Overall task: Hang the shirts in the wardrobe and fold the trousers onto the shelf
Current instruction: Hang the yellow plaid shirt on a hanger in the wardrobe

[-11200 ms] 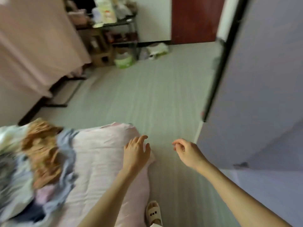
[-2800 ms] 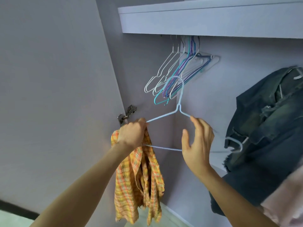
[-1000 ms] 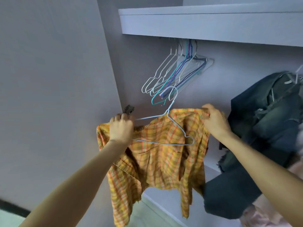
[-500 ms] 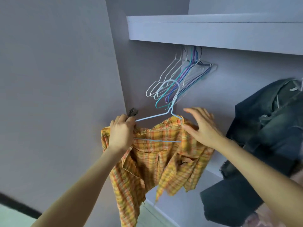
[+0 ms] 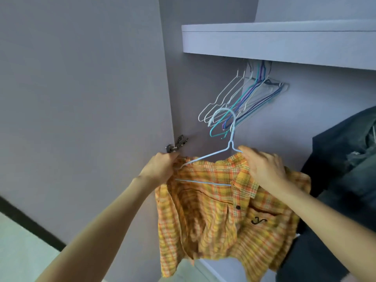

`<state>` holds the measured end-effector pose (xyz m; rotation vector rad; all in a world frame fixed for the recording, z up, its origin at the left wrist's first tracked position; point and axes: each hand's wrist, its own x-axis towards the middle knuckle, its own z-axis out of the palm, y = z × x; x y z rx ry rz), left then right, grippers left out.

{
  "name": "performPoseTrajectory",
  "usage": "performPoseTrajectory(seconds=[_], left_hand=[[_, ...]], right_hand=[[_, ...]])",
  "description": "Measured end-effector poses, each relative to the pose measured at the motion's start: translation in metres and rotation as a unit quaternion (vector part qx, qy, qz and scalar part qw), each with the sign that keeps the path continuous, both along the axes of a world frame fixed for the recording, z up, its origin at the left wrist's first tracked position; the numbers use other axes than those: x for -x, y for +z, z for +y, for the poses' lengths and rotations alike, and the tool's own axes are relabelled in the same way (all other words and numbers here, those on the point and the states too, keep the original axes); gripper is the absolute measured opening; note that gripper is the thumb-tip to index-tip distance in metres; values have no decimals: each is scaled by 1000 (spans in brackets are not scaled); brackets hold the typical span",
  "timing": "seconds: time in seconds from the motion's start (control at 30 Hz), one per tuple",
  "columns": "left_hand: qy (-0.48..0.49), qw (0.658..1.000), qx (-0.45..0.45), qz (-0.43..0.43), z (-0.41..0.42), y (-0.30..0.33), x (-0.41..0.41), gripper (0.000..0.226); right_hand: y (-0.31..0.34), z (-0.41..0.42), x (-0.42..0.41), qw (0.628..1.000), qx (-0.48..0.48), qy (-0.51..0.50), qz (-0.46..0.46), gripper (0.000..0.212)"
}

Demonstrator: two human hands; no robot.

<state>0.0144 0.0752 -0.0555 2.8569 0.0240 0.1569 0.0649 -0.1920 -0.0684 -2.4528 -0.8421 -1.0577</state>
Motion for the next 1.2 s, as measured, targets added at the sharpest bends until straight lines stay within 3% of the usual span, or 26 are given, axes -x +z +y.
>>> performPoseTrajectory(seconds=[0.1,0.2,0.3,0.4,0.47,0.57,0.63,0.7,0.8,0.97,1.1,1.2], left_hand=[[52,998,-17,-21,-7,11,-6,35],[65,994,68,-62,-24,23,-6,35],[21,979,167,-115,-42,24,1,30],[-92,971,217,-24,-54,14,14,27],[-147,977,156,-7,-53,1,14,33],[-71,979,64,-180,-49,-3,8,27],[-15,971,9,-238,-49,4,2,36],[-20,969,-22,-243,-47,10,-4,41],[-55,975,-20,-214,-42,21,-11,25],[-53,981,109,-153,-33,18,-18,28],[-15,963,231,-140,-26,9,-20,29],[5,957,254,-141,-22,7,-23,28]], right_hand=[[-5,2,6,996,86,-13,-31,48],[-13,9,10,992,117,-40,29,53],[-19,12,2,982,43,-96,156,42],[-24,7,-2,975,-128,-60,174,24],[-21,4,-3,974,-177,-28,141,21],[-8,3,-4,976,-194,6,101,24],[0,4,-4,975,-205,30,85,25],[3,6,-2,974,-208,51,71,24],[8,5,0,970,-216,75,86,22],[13,-12,-8,978,-155,50,132,27],[6,-37,-14,979,-109,26,169,28],[1,-51,-19,974,-53,-7,219,30]])
